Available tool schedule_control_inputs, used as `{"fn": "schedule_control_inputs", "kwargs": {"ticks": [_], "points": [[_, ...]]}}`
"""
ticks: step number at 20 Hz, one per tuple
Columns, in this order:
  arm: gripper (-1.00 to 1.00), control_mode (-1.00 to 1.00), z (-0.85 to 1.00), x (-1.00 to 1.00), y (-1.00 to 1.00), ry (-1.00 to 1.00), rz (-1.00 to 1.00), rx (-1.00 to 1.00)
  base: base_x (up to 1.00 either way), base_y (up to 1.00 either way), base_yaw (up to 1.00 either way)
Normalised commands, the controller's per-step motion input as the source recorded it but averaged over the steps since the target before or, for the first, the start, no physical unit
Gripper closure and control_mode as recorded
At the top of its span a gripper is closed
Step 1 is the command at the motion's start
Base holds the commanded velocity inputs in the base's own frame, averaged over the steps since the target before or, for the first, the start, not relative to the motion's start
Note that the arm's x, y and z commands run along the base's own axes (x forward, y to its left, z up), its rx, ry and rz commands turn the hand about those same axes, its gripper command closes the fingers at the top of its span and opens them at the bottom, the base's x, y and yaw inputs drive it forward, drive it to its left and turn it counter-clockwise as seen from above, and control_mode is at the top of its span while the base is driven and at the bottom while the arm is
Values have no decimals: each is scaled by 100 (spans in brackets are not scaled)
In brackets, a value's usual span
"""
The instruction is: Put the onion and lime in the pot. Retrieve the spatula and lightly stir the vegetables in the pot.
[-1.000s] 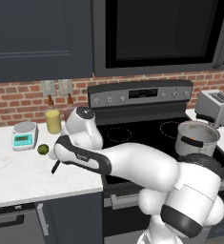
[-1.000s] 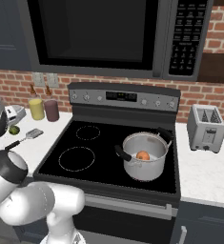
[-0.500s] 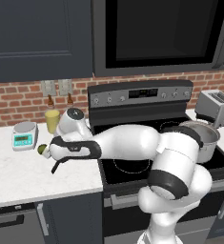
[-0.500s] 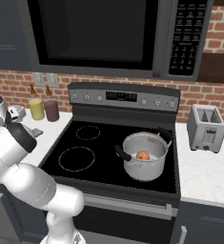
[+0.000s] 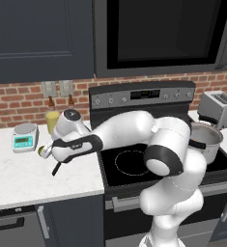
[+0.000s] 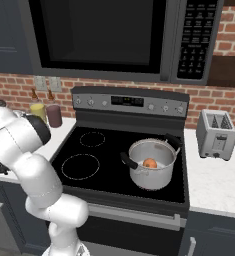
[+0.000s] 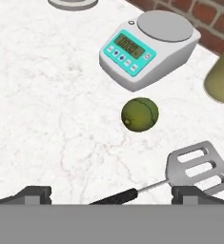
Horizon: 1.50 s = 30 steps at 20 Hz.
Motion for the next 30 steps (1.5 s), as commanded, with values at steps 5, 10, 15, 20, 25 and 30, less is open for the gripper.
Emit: {"fn": "schedule_control_inputs", "kwargs": {"ticks": [5, 10, 15, 20, 25, 30], "points": [[-100, -100, -28, 32, 7, 0, 0, -4, 0, 0, 0], [-100, -100, -22, 18, 10, 0, 0, -4, 0, 0, 0], [-100, -100, -2, 1, 17, 0, 0, -1, 0, 0, 0], [-100, -100, 0, 1, 10, 0, 0, 0, 0, 0, 0], [-100, -100, 0, 10, 0, 0, 0, 0, 0, 0, 0], [-100, -100, 0, 17, 0, 0, 0, 0, 0, 0, 0]]}}
